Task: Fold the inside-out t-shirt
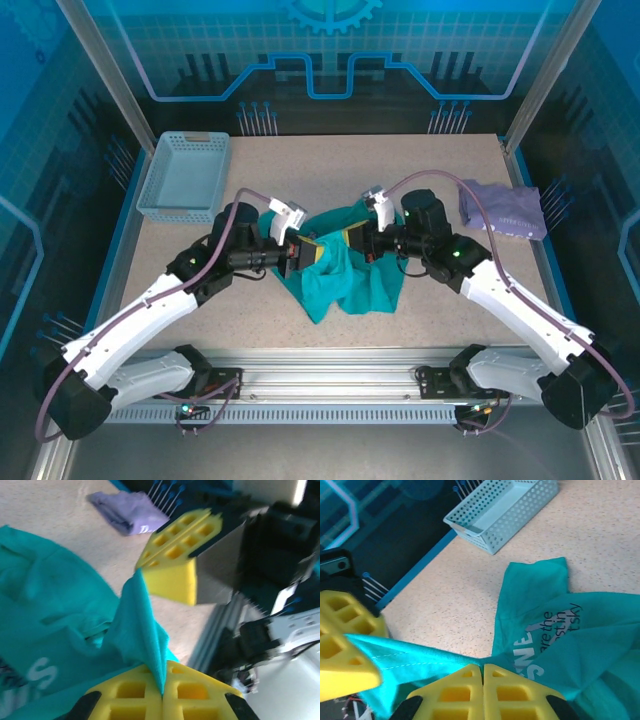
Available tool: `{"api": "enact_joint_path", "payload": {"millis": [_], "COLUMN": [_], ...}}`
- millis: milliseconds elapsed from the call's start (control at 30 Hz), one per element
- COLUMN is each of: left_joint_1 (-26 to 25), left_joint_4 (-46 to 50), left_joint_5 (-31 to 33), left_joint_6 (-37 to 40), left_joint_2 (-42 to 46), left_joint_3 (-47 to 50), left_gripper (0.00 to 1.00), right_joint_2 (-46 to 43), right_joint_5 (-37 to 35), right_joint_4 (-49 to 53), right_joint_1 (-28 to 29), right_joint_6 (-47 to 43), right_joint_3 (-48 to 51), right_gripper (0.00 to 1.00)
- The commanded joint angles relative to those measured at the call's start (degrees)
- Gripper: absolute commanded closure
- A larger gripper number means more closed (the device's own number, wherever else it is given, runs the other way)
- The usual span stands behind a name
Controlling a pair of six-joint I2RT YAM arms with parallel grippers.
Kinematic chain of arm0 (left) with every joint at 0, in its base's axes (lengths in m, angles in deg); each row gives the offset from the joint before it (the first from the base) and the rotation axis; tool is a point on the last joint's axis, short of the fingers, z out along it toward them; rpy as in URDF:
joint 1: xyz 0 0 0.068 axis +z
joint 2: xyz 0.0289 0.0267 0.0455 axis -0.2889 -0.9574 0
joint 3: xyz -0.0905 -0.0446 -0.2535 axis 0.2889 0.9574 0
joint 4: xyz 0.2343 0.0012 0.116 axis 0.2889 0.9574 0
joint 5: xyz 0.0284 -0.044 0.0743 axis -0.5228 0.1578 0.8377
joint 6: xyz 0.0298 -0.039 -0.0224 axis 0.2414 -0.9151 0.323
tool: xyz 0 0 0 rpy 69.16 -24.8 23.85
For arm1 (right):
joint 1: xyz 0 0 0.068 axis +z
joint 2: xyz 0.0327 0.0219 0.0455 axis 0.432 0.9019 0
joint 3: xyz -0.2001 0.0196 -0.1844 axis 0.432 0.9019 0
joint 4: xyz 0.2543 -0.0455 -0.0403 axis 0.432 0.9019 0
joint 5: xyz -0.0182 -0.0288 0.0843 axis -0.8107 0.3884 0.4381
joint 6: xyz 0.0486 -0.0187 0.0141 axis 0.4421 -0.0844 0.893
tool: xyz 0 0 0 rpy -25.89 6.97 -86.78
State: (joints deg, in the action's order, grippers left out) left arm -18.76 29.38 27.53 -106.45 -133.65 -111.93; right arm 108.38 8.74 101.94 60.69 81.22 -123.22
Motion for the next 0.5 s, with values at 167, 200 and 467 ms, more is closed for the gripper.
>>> {"api": "enact_joint_path", "payload": {"millis": [167,200,467], "left_joint_1": [0.6,0.6,0.6], "left_joint_4": [-7.8,-7.9,-7.8], "left_joint_5": [-3.8,-3.5,-0.9], "left_joint_6": [-13.5,-13.8,-14.2], "left_joint_2": [0.1,0.0,-0.9], "left_joint_3": [0.9,1.0,0.8], "left_gripper": [1.0,1.0,1.0], "right_joint_2": [-6.3,-7.4,-14.1], "right_joint_5": [-11.4,-11.3,-11.9], "right_joint_4": [9.5,9.9,6.5], "right_joint_1": [4.0,4.6,10.5], "right_joint_6": [-1.2,-1.0,3.0], "right_joint_3": [1.3,1.8,7.8], "right_gripper": [0.66,0.63,0.57]}}
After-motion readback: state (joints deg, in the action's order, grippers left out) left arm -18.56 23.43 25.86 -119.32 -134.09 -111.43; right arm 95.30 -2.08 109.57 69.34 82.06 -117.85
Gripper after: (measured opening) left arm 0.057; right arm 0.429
